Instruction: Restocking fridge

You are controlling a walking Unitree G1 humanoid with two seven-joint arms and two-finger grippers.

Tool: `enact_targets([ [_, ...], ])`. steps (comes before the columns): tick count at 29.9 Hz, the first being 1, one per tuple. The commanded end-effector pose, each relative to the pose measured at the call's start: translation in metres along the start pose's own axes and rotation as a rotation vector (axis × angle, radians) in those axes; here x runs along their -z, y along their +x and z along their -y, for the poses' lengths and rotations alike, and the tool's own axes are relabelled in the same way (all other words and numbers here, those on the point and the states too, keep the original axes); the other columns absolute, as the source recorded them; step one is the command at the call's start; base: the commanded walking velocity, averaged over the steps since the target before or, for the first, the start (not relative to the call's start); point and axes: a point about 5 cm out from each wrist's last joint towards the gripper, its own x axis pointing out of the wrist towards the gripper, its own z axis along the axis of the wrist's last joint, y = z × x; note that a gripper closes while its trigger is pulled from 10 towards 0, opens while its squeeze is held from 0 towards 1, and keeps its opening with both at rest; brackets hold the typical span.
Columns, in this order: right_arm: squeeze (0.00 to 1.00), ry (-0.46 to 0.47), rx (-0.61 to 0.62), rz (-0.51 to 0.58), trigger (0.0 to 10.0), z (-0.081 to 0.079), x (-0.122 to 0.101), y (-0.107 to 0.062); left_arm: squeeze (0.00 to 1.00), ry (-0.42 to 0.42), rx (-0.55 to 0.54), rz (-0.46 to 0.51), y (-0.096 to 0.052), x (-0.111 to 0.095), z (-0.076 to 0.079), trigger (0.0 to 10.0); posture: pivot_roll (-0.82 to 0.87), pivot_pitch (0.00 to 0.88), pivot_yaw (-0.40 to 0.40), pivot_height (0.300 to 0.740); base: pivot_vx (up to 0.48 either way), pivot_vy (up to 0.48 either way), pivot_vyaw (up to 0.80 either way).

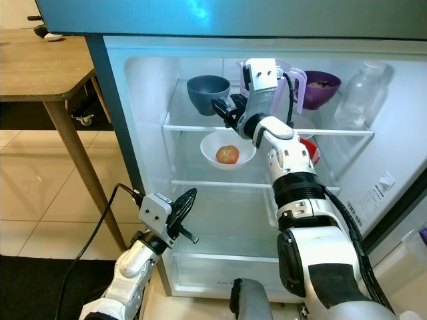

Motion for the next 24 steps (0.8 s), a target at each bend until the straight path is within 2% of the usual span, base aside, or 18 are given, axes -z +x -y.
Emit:
enact_targets([
  [1,0.02,0.018,-0.027,0.019,10.0,-0.003,-0.004,0.0,0.0,-0.003,-0.009,0.001,0.0,-0.001,-0.001,10.0,-0.08,0.0,0.009,0.47,0.0,0.0,0.0],
  [2,0.0,0.008,-0.086,0.035,10.0,-0.006,-0.007,-0.005,0.0,-0.003,-0.009,0.0,0.0,-0.001,-0.001,10.0,-0.08,0.0,0.01,0.47,0.0,0.0,0.0],
  [5,0.0,0.0,-0.111,0.039,10.0,-0.007,-0.007,-0.007,0.0,-0.003,-0.009,-0.001,0.0,-0.001,-0.001,10.0,-0.08,0.0,0.01,0.47,0.0,0.0,0.0],
  [10,0.0,-0.045,-0.204,0.039,10.0,-0.009,-0.006,-0.027,0.0,-0.002,-0.011,-0.004,0.0,0.0,-0.001,10.0,-0.08,0.0,0.008,0.47,0.0,0.0,0.0],
  [15,0.0,-0.067,-0.226,0.031,10.0,-0.004,-0.004,-0.043,0.0,-0.003,-0.012,-0.005,0.0,0.0,-0.001,10.0,-0.08,0.0,0.008,0.47,0.0,0.0,0.0],
  [19,0.0,-0.082,-0.239,0.021,10.0,0.003,0.001,-0.063,0.0,-0.002,-0.011,-0.008,-0.001,0.0,-0.001,10.0,-0.08,0.0,0.009,0.47,0.0,0.0,0.0],
  [21,0.0,-0.085,-0.24,0.018,10.0,0.004,0.002,-0.066,0.0,-0.002,-0.011,-0.009,-0.001,0.0,-0.001,10.0,-0.08,0.0,0.009,0.47,0.0,0.0,0.0],
  [24,0.0,-0.111,-0.236,0.017,10.0,0.009,0.012,-0.085,0.0,-0.001,-0.012,-0.014,-0.002,0.001,-0.001,10.0,-0.09,0.0,0.009,0.47,0.0,0.0,0.0],
])
